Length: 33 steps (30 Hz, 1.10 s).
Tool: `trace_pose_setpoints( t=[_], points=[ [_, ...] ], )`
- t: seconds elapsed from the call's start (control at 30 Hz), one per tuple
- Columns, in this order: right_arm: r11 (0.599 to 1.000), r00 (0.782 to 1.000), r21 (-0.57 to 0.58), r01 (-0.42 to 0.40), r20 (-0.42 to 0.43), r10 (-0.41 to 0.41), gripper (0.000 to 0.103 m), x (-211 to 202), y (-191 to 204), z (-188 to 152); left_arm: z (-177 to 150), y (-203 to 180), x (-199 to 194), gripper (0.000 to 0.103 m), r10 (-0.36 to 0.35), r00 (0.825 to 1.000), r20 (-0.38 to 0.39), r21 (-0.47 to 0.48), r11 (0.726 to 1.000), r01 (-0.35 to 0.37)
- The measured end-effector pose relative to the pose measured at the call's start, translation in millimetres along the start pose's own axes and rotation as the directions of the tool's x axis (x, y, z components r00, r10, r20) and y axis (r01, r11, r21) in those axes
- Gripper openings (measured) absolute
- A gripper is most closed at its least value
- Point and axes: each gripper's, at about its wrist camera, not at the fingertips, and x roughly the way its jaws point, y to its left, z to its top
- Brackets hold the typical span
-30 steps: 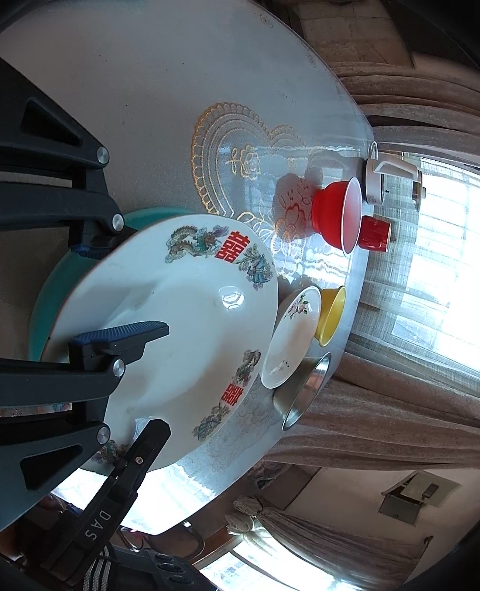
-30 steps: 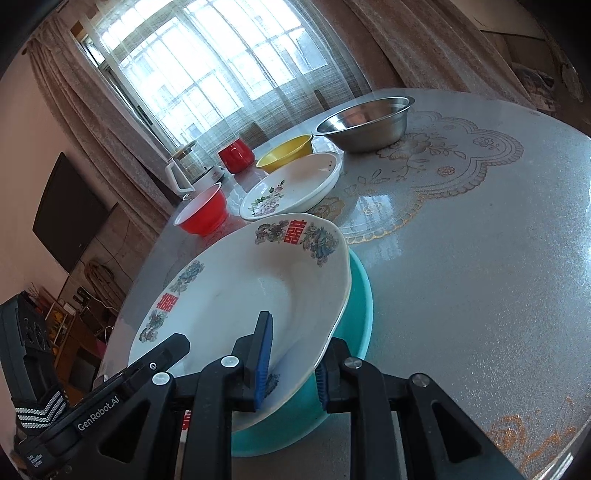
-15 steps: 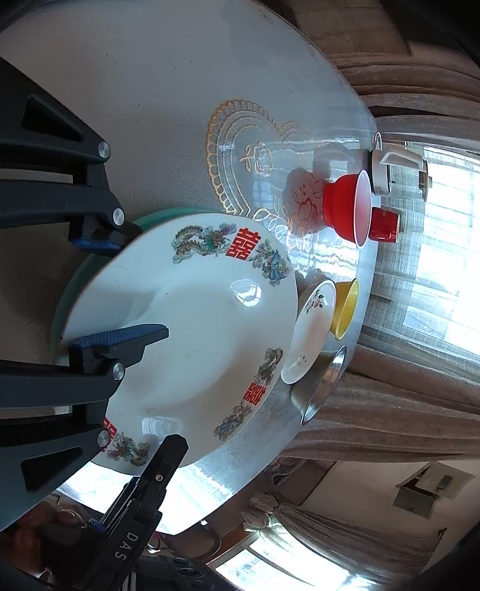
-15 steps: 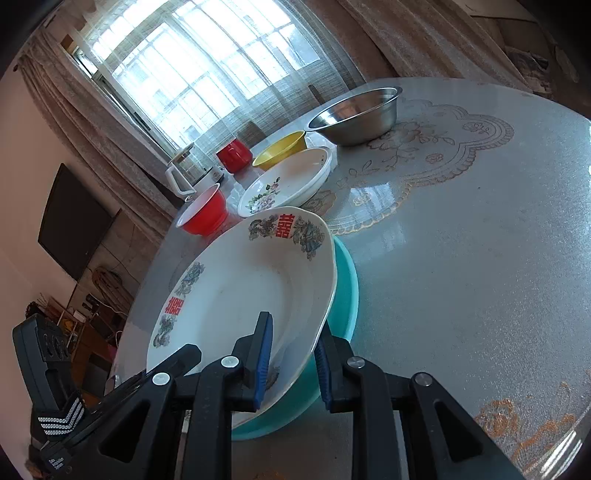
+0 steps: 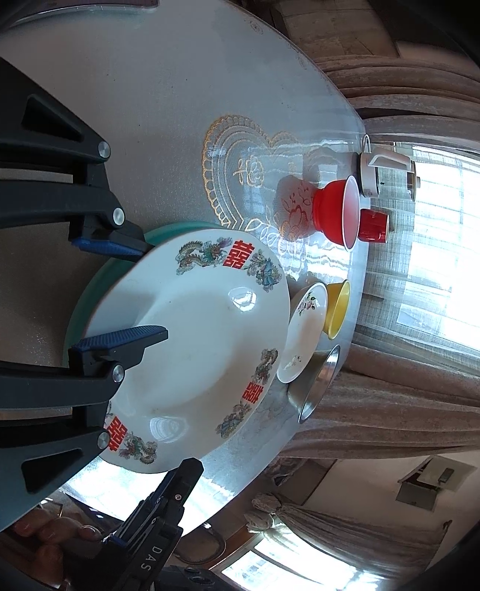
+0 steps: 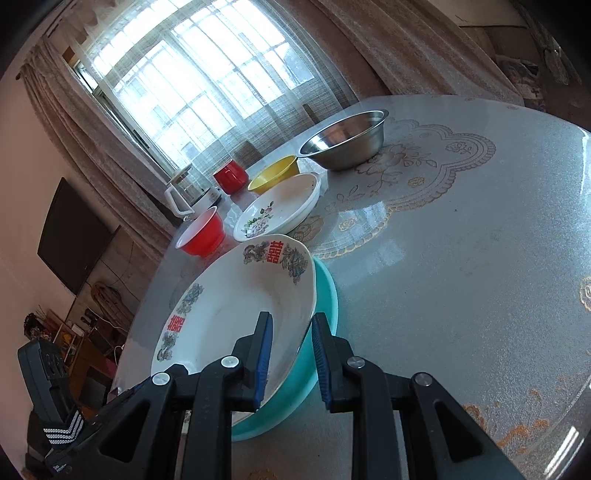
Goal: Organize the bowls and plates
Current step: 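Lower the red-print plate onto the teal plate with both tools, then open both tools and withdraw from the stacked plates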
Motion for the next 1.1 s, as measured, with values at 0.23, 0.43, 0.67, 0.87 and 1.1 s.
trace_pose_setpoints(
  t=[0.23, 0.43, 0.67, 0.87, 1.1],
  points=[
    [0.998, 0.999, -0.064, 0.026, 0.031, -0.024, 0.02, -4, 5, -4, 0, -1, 1, 0.035, 0.014, 1.0, 0.004, 0.015, 1.0, -0.014],
    [0.997, 0.999, -0.074, 0.003, 0.04, 0.0, 0.02, -7, 4, -4, 2, -1, 1, 0.036, 0.016, 1.0, -0.016, 0.017, 1.0, -0.016],
    [0.997, 0.995, -0.058, -0.041, 0.092, 0.046, 0.026, -19, 2, 6, 3, -2, -5, 0.039, 0.026, 0.999, -0.029, 0.047, 0.999, -0.024],
    [0.999, 0.994, 0.014, -0.049, 0.101, 0.048, 0.026, -23, -19, 12, 1, -2, -22, 0.048, 0.069, 0.997, 0.022, 0.107, 0.992, -0.071],
    [0.999, 0.994, 0.043, -0.024, 0.104, 0.019, 0.028, -22, -31, 18, 11, 15, -35, 0.063, 0.08, 0.993, 0.087, 0.079, 0.993, -0.087]
  ],
)
